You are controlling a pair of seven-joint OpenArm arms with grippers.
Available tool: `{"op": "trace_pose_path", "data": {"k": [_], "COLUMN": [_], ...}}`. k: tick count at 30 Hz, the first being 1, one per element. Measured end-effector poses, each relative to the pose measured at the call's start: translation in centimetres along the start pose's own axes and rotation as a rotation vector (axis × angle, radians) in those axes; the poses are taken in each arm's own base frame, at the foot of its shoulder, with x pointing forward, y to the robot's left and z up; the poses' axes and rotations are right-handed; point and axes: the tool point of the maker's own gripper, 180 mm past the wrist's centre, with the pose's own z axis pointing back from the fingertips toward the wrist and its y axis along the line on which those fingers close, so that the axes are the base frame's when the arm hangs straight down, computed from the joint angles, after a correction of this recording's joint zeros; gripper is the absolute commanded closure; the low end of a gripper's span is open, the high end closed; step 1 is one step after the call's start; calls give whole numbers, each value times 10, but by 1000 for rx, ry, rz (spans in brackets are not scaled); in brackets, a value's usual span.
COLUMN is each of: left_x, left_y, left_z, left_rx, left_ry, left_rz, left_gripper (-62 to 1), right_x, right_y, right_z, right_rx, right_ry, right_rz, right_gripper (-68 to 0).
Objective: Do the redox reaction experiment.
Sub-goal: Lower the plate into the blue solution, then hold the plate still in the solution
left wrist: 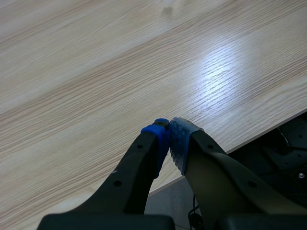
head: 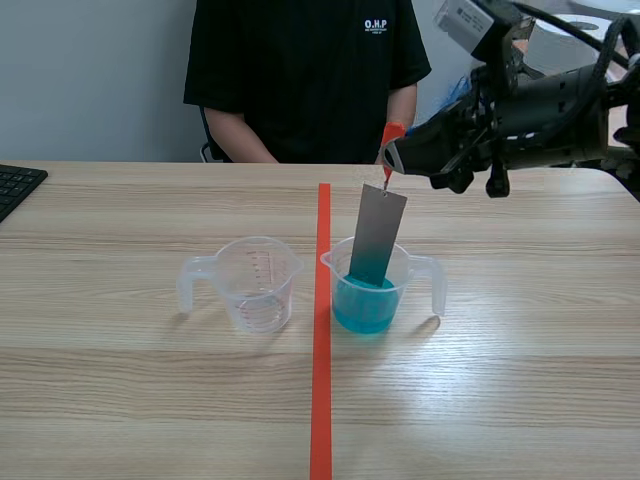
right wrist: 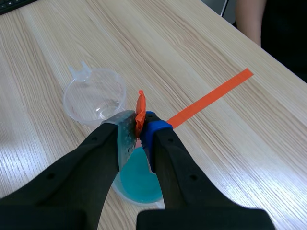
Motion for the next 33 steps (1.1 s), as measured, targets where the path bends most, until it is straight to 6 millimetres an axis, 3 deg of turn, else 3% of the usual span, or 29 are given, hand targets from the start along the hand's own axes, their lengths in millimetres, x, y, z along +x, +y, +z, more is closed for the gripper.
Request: {"op": "trace_pose_path", "data": {"k": [8,33], "left_x": [0,0], "left_y": [0,0], "left_z": [0,0], "left_rx": [0,0], "left_ry": [0,0], "left_rz": [0,0], "left_gripper": [-32,-32], "right_x": [-20,-20], "right_y": [4,7], "right_z": [-13,-17], "right_rx": [16,26], "right_ry": [32,24], "right_rz": [-7,-3], "right_gripper": [-17,-17]}}
